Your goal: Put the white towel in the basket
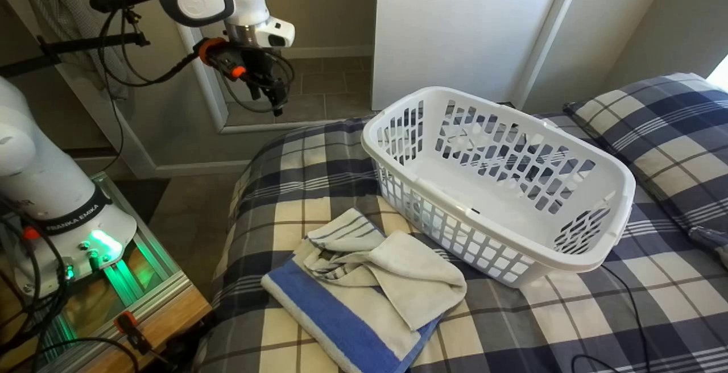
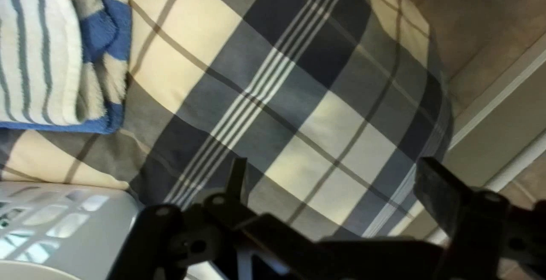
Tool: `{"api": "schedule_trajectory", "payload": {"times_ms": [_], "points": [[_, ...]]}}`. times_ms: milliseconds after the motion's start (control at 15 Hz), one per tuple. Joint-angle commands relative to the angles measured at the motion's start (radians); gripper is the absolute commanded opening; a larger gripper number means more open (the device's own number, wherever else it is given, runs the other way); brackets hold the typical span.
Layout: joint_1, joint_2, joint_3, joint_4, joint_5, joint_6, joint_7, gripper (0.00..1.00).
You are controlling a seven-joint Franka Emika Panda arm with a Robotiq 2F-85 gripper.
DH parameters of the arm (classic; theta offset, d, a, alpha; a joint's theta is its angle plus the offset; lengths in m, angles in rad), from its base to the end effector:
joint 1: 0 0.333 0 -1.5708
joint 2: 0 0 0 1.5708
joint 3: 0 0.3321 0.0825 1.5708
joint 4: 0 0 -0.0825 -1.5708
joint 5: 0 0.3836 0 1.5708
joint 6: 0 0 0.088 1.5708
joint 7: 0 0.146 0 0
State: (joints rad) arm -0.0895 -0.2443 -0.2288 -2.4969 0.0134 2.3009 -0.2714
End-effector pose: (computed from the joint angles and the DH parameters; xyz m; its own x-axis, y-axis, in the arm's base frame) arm 0.4231 -0.1368 0.3532 0.9970 -0.0516 0.0575 -0.0486 -0.9975 -0.0517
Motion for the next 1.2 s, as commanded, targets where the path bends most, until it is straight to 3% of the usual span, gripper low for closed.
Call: {"api": "schedule_trajectory", "payload": {"times_ms": [0,333,667,933,1133], "points": [[-0.090,0.108,0.012,-0.021,-0.135,0.213,0.127,1.00],[-0.157,0.296,0.009,0.033,-0.383,0.396,0.346,1.00],[-0.114,0.457,-0.066,0.116,-0.665,0.347,0.631,1.00],[-0.078,0.576,-0.131,0.174,-0.719,0.366,0.742,1.00],[-0.062,0.663,-0.168,0.214,-0.710,0.389,0.753,1.00]]}}
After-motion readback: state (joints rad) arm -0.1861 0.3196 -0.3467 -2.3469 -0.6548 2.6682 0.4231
